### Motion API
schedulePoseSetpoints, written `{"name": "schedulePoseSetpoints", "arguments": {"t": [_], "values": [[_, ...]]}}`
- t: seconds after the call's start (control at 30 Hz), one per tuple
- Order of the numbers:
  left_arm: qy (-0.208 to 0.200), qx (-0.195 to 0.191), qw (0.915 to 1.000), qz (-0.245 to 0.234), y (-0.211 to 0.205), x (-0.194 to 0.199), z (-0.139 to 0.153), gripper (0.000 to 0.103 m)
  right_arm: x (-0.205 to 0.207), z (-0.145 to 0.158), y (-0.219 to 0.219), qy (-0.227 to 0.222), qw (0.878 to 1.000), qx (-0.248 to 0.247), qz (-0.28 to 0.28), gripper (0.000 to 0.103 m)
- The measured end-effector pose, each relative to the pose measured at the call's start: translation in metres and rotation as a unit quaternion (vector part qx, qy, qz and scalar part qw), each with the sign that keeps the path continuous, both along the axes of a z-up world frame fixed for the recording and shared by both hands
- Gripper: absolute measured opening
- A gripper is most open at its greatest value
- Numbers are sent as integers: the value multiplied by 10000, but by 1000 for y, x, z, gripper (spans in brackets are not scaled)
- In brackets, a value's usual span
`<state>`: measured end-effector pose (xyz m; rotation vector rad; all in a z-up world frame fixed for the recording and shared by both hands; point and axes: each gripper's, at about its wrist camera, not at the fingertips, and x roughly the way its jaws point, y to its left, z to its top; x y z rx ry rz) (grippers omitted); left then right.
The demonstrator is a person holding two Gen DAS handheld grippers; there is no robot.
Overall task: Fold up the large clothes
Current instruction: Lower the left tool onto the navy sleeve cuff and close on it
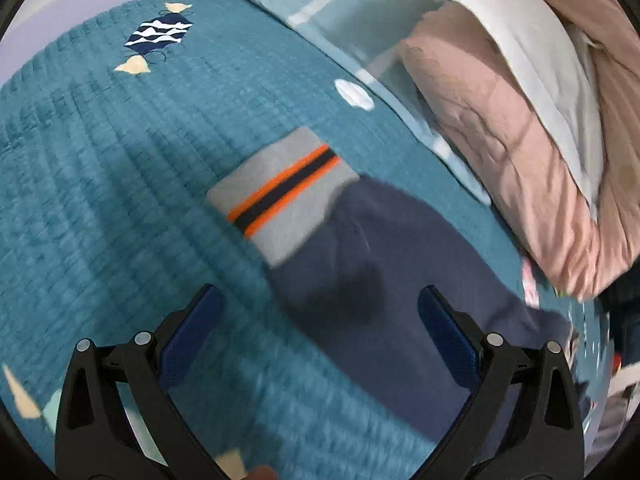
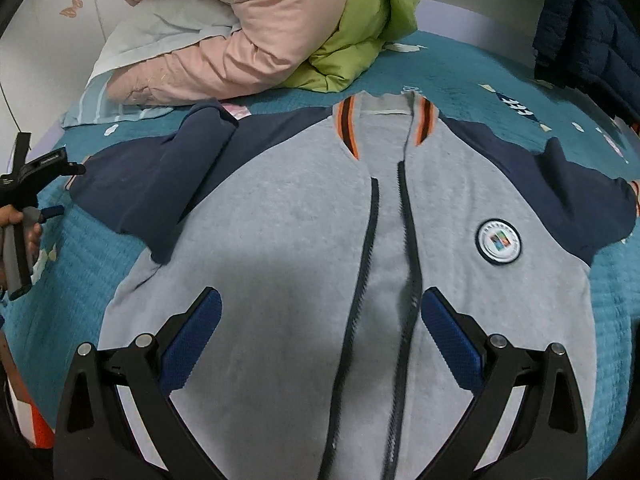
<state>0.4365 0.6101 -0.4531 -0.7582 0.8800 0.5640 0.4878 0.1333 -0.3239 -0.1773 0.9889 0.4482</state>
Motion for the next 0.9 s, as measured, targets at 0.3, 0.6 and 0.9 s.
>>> {"name": "schedulePoseSetpoints", "arguments": {"t": [0.3, 0.6, 0.9], "values": [[-417, -86, 9989, 203, 19, 1, 8, 36, 18, -9, 19, -77, 9999, 121, 70, 96], [-1242, 578, 9904, -188, 6, -58, 88, 14, 44, -8, 47, 250, 9954, 889, 251, 67], [-2236, 1264, 9649, -545, -18, -86, 207, 13, 38, -36, 118, 1008, 9812, 1212, 1115, 29]]}}
